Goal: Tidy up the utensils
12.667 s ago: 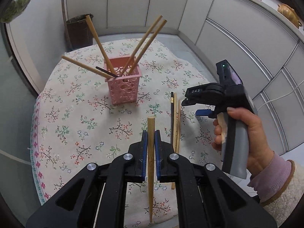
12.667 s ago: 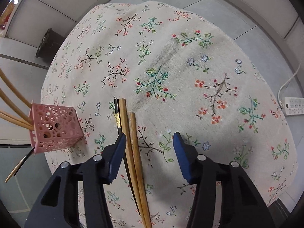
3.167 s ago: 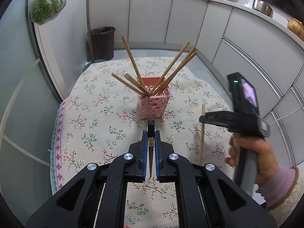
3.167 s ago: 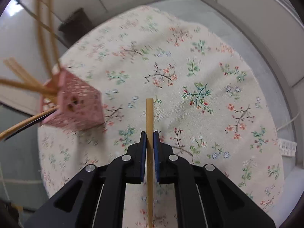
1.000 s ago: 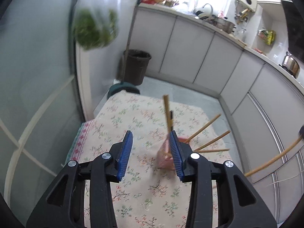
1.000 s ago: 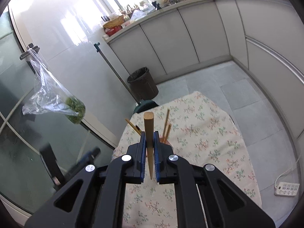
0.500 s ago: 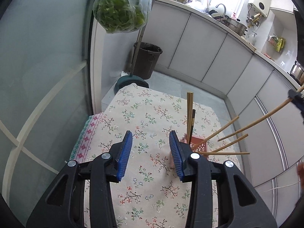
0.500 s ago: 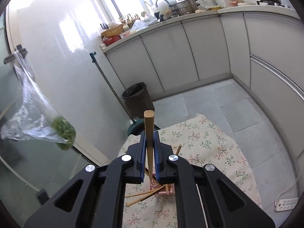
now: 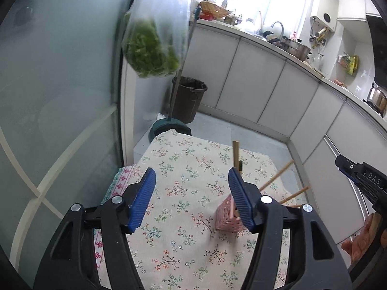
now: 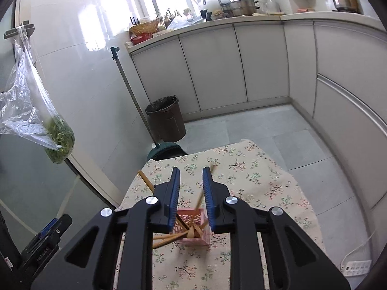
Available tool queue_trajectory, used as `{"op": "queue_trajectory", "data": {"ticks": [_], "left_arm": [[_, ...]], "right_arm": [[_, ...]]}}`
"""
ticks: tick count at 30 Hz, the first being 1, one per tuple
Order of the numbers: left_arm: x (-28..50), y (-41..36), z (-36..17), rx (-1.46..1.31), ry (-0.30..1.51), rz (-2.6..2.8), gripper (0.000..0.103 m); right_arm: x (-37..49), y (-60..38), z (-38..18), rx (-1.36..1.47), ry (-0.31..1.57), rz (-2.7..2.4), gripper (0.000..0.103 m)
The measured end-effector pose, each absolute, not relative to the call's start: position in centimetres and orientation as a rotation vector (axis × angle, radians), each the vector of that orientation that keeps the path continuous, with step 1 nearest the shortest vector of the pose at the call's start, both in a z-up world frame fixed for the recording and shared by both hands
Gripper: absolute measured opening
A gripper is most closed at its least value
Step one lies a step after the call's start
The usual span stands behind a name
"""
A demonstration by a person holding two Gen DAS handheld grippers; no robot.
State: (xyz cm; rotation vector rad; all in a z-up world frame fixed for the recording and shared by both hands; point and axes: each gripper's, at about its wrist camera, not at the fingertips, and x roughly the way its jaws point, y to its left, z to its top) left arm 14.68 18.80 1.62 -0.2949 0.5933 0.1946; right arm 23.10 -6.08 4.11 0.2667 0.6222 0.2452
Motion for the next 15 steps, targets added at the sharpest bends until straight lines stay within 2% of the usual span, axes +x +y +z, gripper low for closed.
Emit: {"op": "queue_trajectory", "data": {"ticks": [2,4,6,9,11,12,15], "left_arm": [[14.5,17.7,1.9,-0.274,0.591,0.182,0.061],[14.2,16.8,2.3,-0.255,0.579,0.173,0.067],[13.5,15.5,2.8,-0.229,0.558,0.169,0.083],[12.7,13.4,3.0,-0.186,0.544,0.160,0.094],[12.2,12.1,3.1,-0.147,0.540,0.161,0.096],[11.7,11.4,3.2,-0.128,0.532,0.166,0.096],[10.2,10.2,3.2,-0.102,0.507,0.190,0.096]], "right_arm": [[22.4,-6.6,4.3,0.256,0.624,0.228,0.021],[21.4,-7.0,4.3,0.232,0.612,0.201,0.025],[20.6,-7.4,4.2,0.205,0.598,0.178,0.031],[18.5,-8.0,3.6,0.172,0.581,0.145,0.037],[17.1,-8.5,3.1,0.169,0.573,0.130,0.051],[16.1,-8.9,2.8,0.171,0.561,0.112,0.062],[13.9,-9.8,2.1,0.163,0.537,0.058,0.072]]}}
